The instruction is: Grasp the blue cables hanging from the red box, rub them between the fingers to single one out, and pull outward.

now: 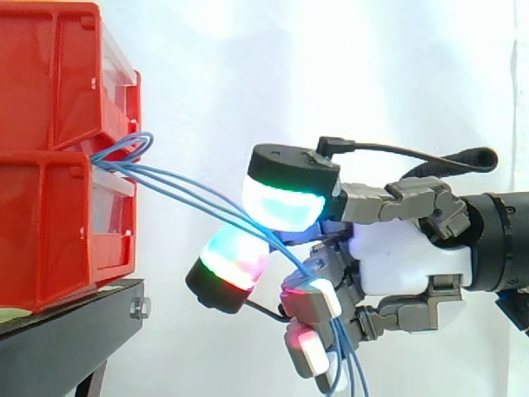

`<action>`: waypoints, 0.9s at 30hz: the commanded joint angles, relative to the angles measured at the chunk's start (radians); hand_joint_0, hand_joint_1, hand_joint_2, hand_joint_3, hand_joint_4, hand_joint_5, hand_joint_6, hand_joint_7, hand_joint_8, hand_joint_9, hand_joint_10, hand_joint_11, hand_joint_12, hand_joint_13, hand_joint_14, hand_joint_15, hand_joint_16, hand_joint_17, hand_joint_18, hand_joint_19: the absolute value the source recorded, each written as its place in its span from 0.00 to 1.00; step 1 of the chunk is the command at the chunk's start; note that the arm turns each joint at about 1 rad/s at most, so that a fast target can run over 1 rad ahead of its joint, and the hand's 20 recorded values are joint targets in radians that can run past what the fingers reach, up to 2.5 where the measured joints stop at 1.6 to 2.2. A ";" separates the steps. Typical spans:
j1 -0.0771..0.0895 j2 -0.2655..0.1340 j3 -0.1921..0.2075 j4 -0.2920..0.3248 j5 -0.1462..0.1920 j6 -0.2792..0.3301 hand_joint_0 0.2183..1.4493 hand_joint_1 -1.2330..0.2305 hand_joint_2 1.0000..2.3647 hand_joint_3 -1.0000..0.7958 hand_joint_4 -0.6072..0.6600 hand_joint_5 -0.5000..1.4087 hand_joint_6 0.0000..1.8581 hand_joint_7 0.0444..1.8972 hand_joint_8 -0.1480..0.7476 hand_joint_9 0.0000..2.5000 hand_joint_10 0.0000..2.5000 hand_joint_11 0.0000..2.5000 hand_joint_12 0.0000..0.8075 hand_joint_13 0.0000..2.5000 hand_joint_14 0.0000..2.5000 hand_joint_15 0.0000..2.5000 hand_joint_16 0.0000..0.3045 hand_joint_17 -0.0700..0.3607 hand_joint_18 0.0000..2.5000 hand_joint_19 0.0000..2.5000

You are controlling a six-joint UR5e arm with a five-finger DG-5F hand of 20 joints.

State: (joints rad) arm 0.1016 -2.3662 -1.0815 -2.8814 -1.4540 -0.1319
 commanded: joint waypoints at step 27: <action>-0.011 0.022 0.005 -0.016 0.000 -0.032 0.40 0.22 0.00 0.28 0.51 0.17 0.48 0.41 0.47 0.46 0.01 0.38 0.43 0.41 0.01 0.24 0.16 0.41 0.37 0.25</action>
State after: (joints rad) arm 0.0911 -2.3449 -1.0769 -2.8967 -1.4542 -0.1621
